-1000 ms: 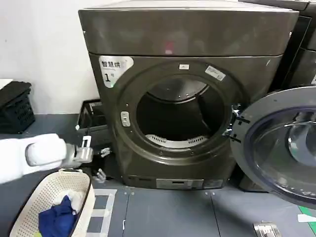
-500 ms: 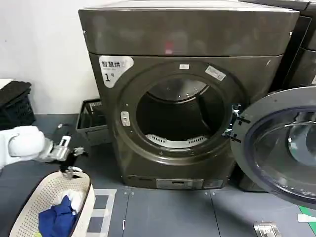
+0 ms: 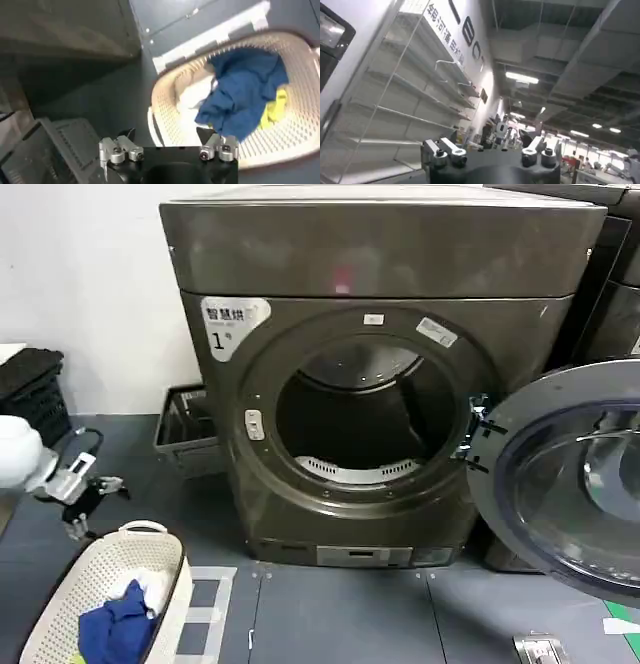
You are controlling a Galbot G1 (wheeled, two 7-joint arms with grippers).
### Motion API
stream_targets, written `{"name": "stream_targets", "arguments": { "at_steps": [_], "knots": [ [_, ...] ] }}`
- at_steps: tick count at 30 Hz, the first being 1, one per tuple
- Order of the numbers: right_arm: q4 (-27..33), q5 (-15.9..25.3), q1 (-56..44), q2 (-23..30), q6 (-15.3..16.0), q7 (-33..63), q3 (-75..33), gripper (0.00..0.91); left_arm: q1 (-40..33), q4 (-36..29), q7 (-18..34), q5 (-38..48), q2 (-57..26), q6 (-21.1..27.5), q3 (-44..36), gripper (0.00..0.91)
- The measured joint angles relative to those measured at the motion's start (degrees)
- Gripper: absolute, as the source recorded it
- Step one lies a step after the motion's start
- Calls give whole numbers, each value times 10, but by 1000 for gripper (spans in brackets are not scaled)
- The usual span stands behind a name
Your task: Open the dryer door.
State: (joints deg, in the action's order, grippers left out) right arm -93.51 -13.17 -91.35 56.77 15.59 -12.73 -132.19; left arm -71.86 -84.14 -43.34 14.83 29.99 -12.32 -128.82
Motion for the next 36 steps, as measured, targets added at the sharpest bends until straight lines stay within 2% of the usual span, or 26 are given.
{"name": "stream_targets", "arguments": {
  "at_steps": [9,19,36],
  "knots": [
    [0,3,8,3,11,1,6,907,-4,17,-10,-39,-11,-35,0,907],
    [-4,10,11,7,14,-2,10,907,4,18,-3,-40,-9,-56,15,907],
    [-4,18,11,12,14,-5,7,907,22,24,-20,-51,-1,-70,39,907]
  ]
}}
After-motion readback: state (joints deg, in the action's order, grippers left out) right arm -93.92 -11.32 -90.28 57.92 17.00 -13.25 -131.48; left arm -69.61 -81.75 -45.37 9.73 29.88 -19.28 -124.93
